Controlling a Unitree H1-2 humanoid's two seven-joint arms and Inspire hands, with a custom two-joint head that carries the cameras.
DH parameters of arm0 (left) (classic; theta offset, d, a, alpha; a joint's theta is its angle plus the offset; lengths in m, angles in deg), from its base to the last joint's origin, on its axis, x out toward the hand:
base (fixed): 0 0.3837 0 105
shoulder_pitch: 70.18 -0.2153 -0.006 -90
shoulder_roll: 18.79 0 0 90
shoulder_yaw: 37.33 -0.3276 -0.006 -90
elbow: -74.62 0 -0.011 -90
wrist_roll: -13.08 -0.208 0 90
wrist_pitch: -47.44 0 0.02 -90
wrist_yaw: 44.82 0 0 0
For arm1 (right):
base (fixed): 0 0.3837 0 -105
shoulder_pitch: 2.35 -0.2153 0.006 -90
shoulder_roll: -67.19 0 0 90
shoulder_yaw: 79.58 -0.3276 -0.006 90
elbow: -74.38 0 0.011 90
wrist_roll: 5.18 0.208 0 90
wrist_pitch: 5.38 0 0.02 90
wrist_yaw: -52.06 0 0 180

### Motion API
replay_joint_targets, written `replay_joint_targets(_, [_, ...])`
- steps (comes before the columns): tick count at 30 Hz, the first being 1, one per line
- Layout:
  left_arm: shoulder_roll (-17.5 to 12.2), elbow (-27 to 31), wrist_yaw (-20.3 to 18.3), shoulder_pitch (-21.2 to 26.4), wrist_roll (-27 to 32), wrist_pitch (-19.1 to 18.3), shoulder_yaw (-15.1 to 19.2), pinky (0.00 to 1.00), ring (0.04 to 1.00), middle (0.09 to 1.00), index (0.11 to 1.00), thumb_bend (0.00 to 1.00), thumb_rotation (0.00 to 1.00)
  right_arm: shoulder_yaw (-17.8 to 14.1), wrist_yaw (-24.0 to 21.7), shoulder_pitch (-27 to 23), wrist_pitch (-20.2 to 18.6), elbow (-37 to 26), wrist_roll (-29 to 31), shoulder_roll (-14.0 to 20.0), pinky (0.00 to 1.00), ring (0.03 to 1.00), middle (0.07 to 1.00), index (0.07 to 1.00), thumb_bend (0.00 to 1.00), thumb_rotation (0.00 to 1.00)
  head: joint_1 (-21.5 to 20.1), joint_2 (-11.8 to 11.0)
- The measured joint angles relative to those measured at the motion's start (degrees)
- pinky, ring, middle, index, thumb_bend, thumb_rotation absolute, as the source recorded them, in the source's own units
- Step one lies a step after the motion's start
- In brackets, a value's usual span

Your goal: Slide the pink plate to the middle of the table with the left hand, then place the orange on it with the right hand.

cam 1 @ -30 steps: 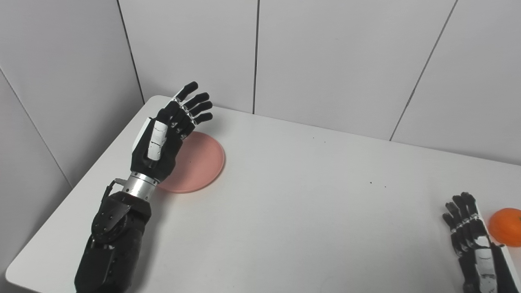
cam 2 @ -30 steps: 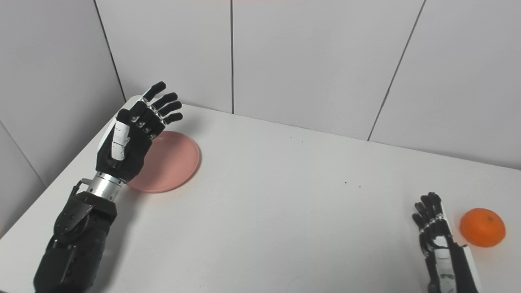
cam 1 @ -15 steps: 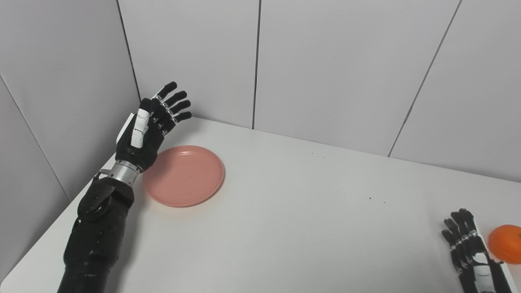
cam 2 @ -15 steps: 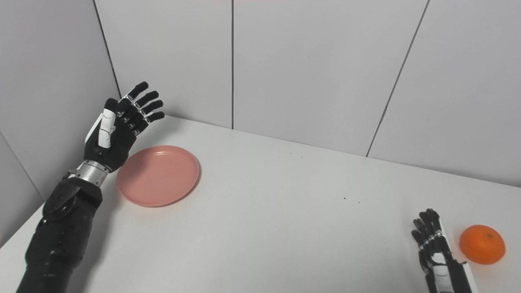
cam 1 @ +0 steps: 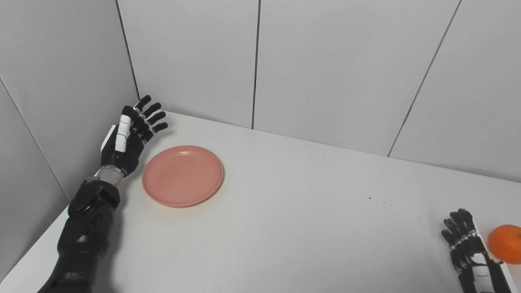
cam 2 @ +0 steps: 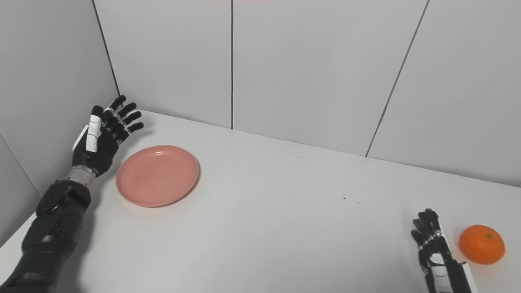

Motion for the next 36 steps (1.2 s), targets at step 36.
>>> replay_joint_targets(36, [-1.2,-14.6,-4.9,4.0,-2.1,4.9,0.5,0.83,0.885,0.901,0.941,0.93,0.8,0.1,0.0,0.1,0.0,-0.1,-0.1,0.0,1.0,0.996,0.99,0.983,0.81,0.9,-0.5,1.0])
